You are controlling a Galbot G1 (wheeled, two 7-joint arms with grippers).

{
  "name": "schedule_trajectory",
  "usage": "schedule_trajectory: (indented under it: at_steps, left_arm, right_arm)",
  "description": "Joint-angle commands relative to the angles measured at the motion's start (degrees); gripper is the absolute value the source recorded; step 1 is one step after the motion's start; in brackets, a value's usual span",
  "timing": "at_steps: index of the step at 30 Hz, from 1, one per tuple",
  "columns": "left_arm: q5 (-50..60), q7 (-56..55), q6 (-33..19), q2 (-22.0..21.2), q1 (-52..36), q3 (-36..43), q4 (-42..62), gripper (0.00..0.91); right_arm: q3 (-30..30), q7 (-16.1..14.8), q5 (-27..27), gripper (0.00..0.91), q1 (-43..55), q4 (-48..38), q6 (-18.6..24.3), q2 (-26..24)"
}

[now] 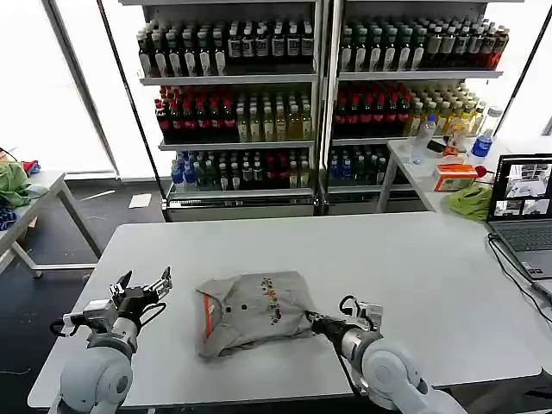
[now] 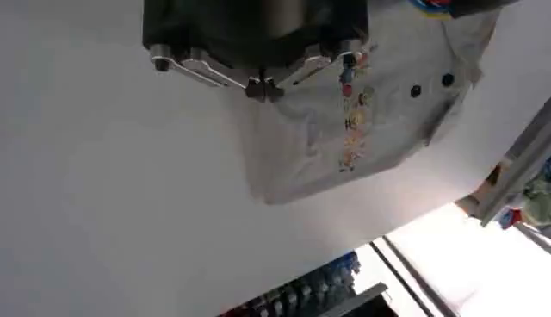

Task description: Fold and organize the clothes.

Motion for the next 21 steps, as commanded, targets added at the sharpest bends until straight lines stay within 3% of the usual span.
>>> schedule_trajectory:
  at_steps: [1, 16, 17, 18, 19, 21]
  left_arm:
    - [0.1, -0.1, -0.3, 0.1, -0.8, -0.2, 0.3, 0.907]
    - [-0.1, 0.0, -0.2, 0.6, -1.5, 0.0, -0.2, 0.907]
    - [-0.1, 0.0, -0.2, 0.6, -1.3, 0.0, -0.2, 0.907]
    - [-0.1, 0.0, -0.2, 0.6, -1.2, 0.0, -0.3, 0.907]
    - [-0.1, 0.0, -0.2, 0.6, -1.1, 0.0, -0.2, 0.907]
    - [-0.1, 0.0, -0.2, 0.6, -1.1, -0.1, -0.3, 0.907]
  right_arm:
    - [9.3, -0.1, -1.4, 0.0, -10.2, 5.8, 0.0, -3.2]
    - [16.7, -0.7, -6.8, 0.0, -21.8, 10.8, 0.1, -4.3]
    - [16.8, -0.4, -6.8, 0.121, -21.8, 10.7, 0.1, -4.2]
    - [16.9, -0.3, -6.8, 0.464, -21.8, 10.7, 0.0, -4.2]
    - [17.3, -0.3, -7.1, 0.907, -22.1, 11.0, 0.0, -4.1]
    - [18.0, -0.7, -7.7, 0.907, -22.4, 11.4, 0.0, -4.3]
